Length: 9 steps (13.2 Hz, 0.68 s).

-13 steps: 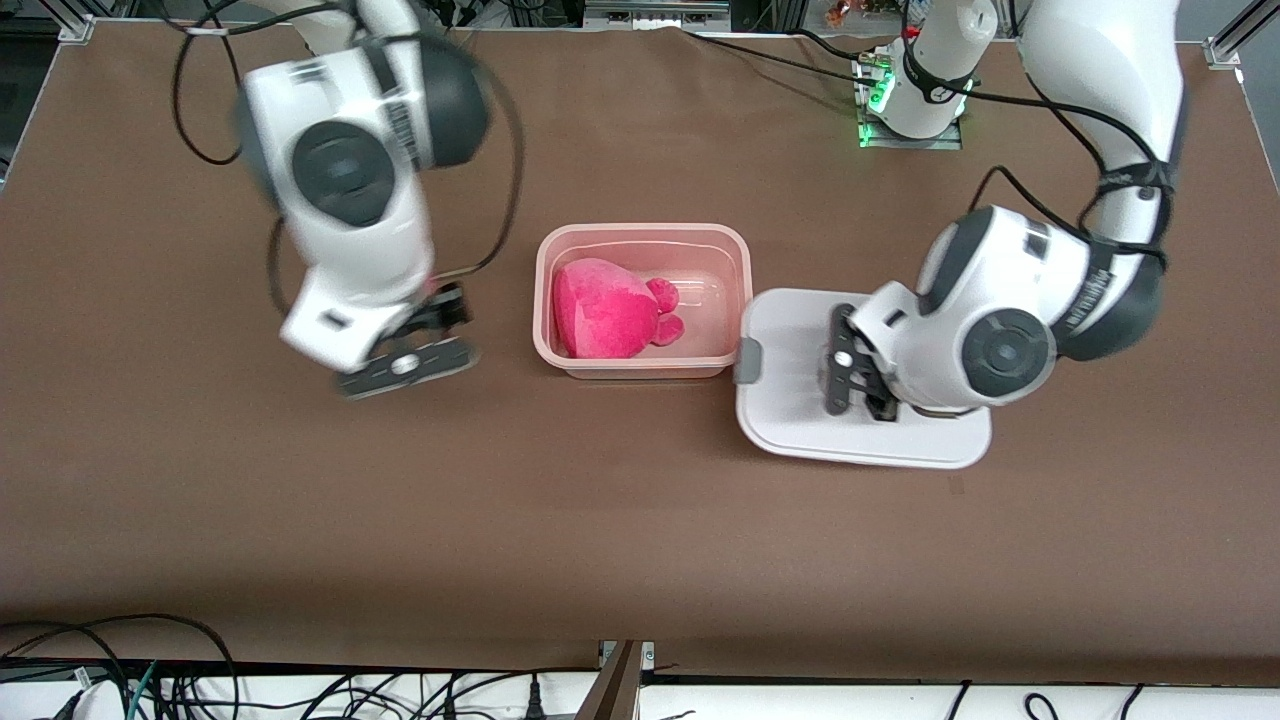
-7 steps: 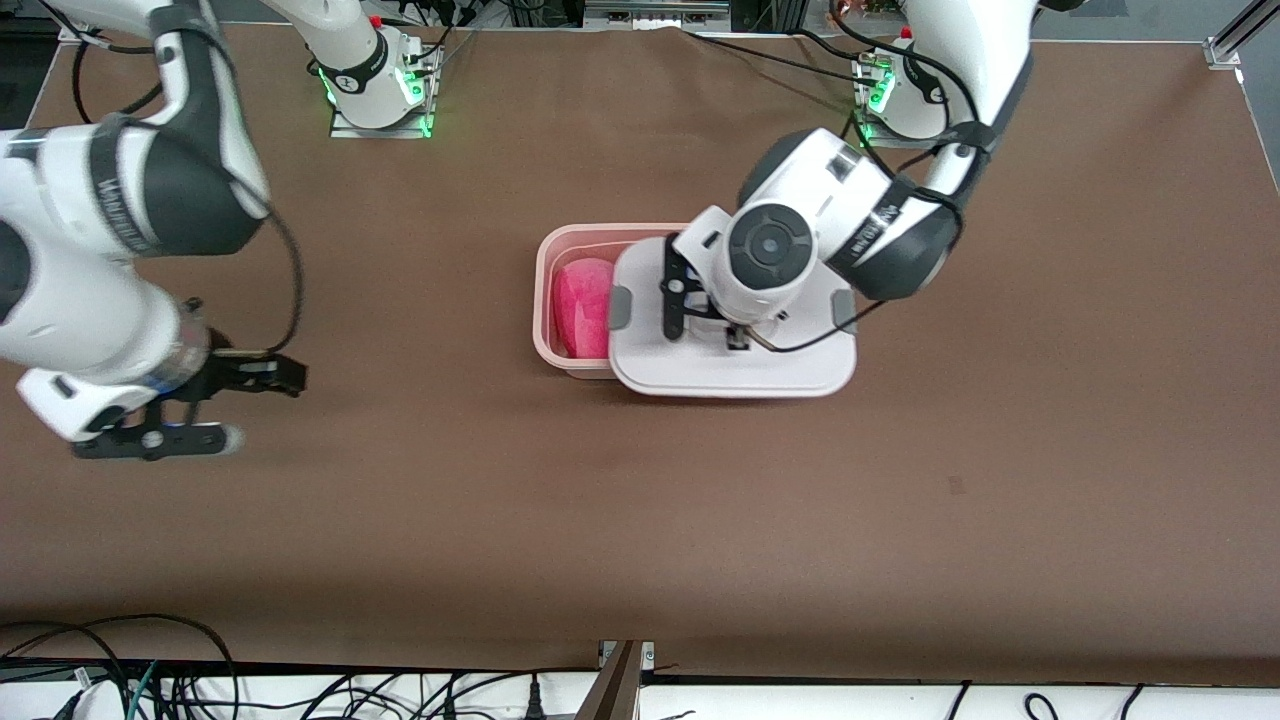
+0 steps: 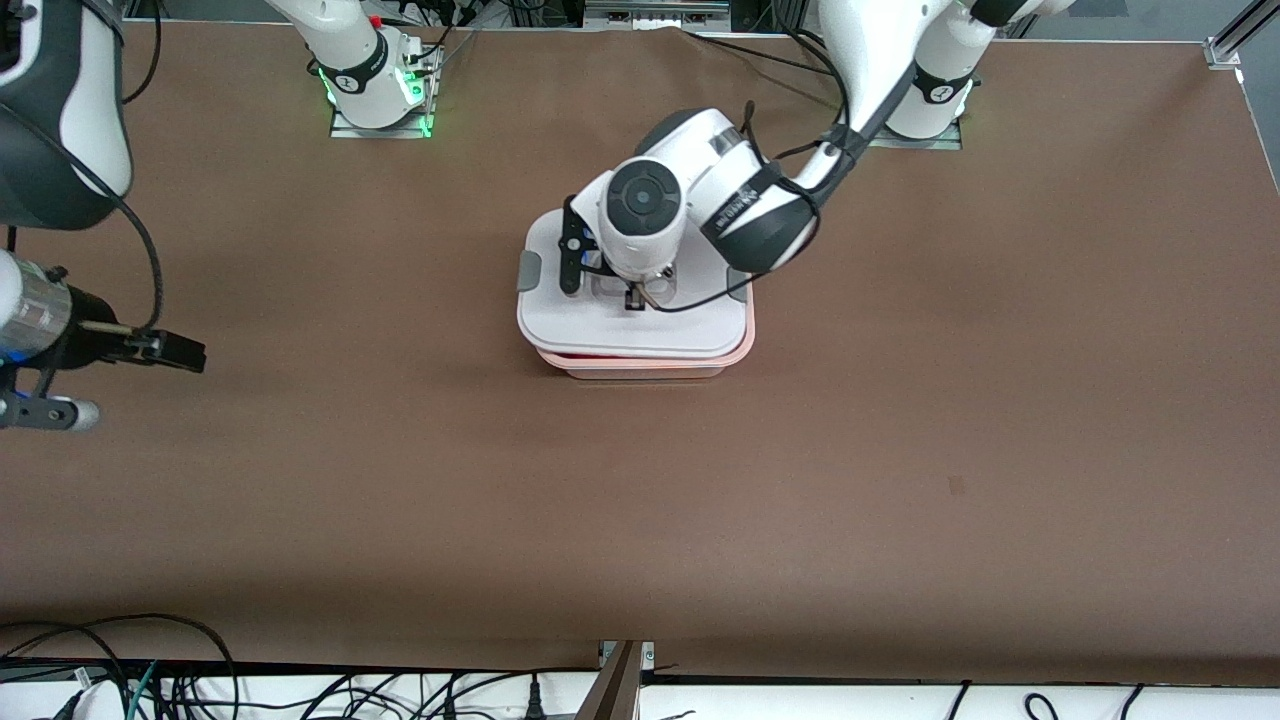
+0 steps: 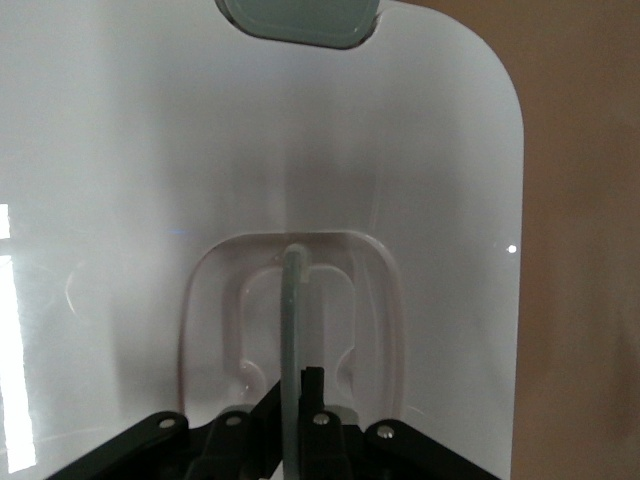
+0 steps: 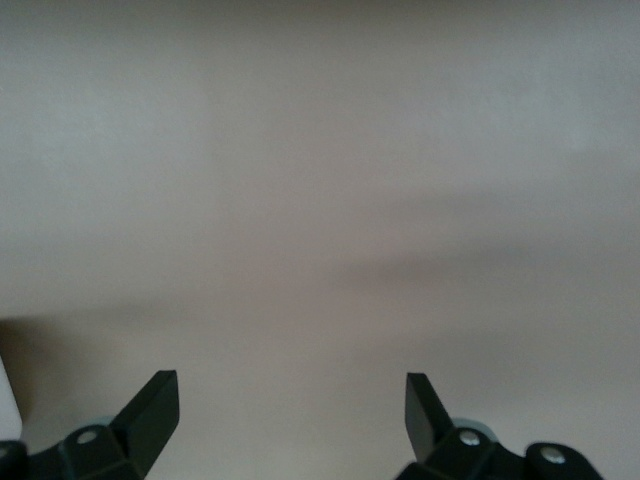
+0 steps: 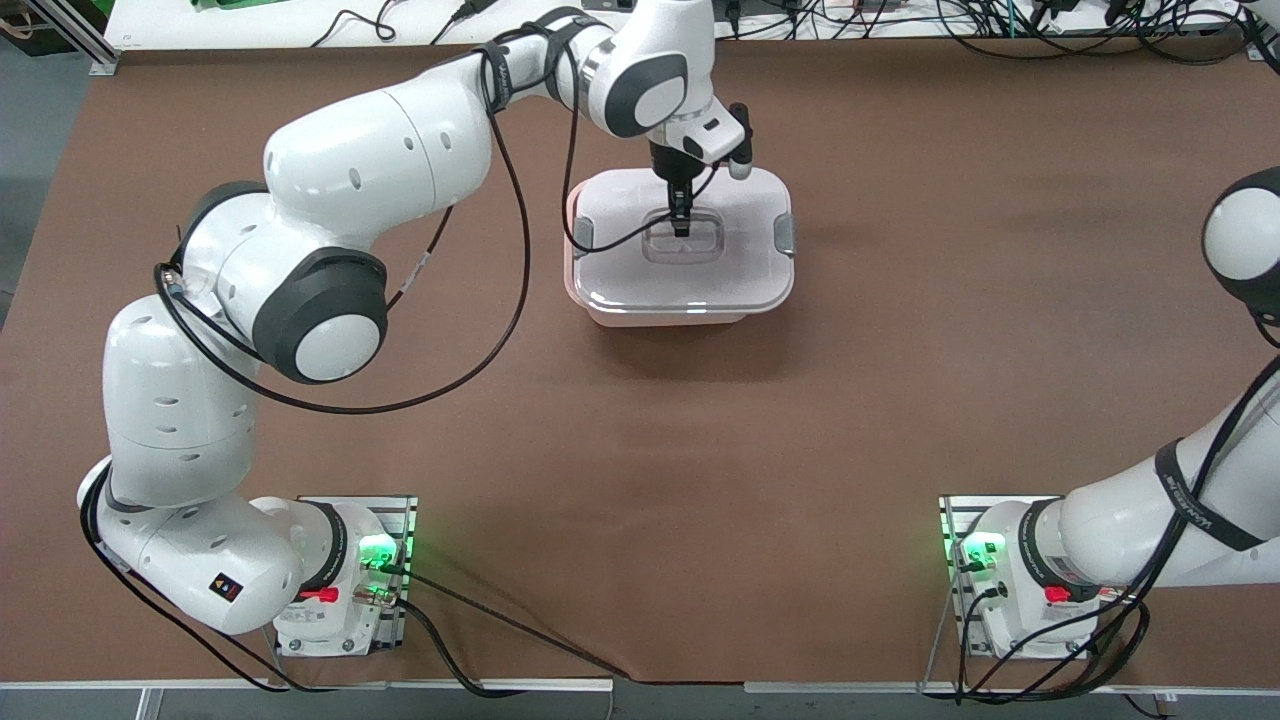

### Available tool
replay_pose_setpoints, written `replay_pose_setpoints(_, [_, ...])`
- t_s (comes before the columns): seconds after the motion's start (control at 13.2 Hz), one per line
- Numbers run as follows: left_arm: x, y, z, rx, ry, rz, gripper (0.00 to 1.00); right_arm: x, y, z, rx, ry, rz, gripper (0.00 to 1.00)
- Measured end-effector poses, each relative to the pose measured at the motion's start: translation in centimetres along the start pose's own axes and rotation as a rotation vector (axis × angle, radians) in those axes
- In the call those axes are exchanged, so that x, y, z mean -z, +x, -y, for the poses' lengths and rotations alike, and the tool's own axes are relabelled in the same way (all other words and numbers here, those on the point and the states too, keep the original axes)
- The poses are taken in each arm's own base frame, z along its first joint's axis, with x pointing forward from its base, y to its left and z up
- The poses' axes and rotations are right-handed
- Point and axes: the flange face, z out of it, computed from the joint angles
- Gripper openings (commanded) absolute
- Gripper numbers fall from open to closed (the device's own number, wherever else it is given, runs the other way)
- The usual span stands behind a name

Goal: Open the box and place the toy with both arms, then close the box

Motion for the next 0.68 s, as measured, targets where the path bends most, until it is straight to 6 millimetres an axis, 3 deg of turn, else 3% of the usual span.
replay_pose_setpoints(0.3, [0.2, -1.1, 1.2, 0.021, 0.014, 0.01, 0.0, 1.0, -3.8, -0.6, -0.001, 0.001, 0.018, 1.0])
replay_pose_setpoints(0.68, [0.1, -1.8, 1.7, 0.017, 0.034, 0.055, 0.0, 2.8, -4.9, -1.6, -0.014, 0.007, -0.021, 1.0])
